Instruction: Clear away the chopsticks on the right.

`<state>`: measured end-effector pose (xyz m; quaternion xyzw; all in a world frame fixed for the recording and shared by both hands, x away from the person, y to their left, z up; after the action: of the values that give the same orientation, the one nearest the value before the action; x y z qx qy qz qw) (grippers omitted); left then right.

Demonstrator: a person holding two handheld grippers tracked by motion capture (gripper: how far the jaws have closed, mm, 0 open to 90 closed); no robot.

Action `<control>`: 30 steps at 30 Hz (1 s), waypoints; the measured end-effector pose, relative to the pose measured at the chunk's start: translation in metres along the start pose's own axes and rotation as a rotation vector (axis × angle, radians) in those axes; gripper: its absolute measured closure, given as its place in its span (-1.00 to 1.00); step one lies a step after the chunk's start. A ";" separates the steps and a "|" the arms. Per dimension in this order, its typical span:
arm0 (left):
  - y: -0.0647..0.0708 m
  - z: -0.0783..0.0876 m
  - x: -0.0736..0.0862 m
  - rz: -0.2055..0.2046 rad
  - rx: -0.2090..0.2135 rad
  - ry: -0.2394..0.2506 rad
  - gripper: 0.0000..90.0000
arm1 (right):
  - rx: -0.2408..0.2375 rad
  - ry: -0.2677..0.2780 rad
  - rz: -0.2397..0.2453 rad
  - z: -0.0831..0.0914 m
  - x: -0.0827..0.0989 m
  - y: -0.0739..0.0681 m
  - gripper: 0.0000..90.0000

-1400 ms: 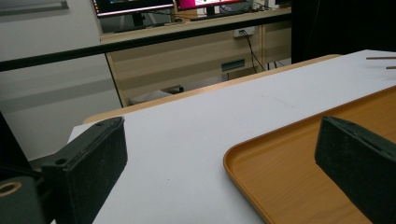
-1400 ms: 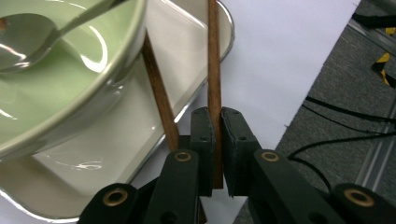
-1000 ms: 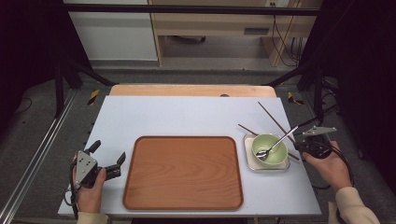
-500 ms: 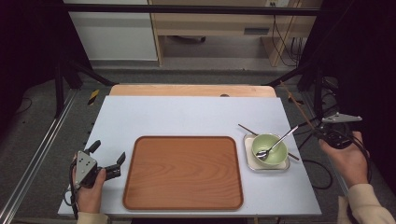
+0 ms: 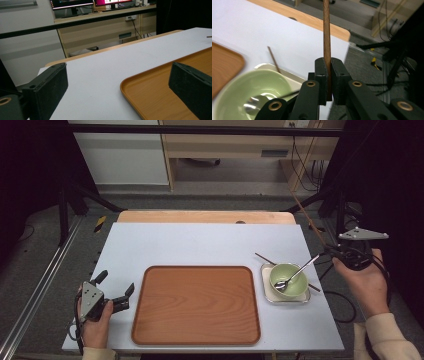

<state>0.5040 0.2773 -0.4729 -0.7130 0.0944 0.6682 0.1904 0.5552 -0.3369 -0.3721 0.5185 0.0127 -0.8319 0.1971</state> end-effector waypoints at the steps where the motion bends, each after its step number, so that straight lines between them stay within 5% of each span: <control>1: 0.000 0.000 0.000 0.000 0.000 0.000 -0.96 | -0.015 0.004 0.005 -0.001 -0.005 -0.008 0.88; 8: 0.001 -0.001 0.001 0.000 0.005 -0.002 -0.96 | -0.100 0.011 0.039 -0.010 -0.024 -0.055 0.88; 16: 0.000 0.000 0.001 0.002 0.004 -0.001 -0.96 | -0.181 -0.027 0.081 -0.029 -0.025 -0.102 0.88; 30: 0.001 0.000 0.001 0.002 0.005 -0.001 -0.96 | -0.281 -0.098 0.099 -0.035 -0.014 -0.160 0.88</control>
<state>0.5042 0.2766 -0.4736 -0.7119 0.0967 0.6686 0.1919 0.5361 -0.1770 -0.4059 0.4446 0.0938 -0.8355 0.3088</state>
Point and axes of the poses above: each handheld gripper's, and its own axes: z roughly backward along the jaws, x roughly out of its underside, y roughly to its right, the point moved 9 cm from there along -z, roughly forward along the jaws, and after that the axes turned 8 degrees about y, right-handed, at the moved point
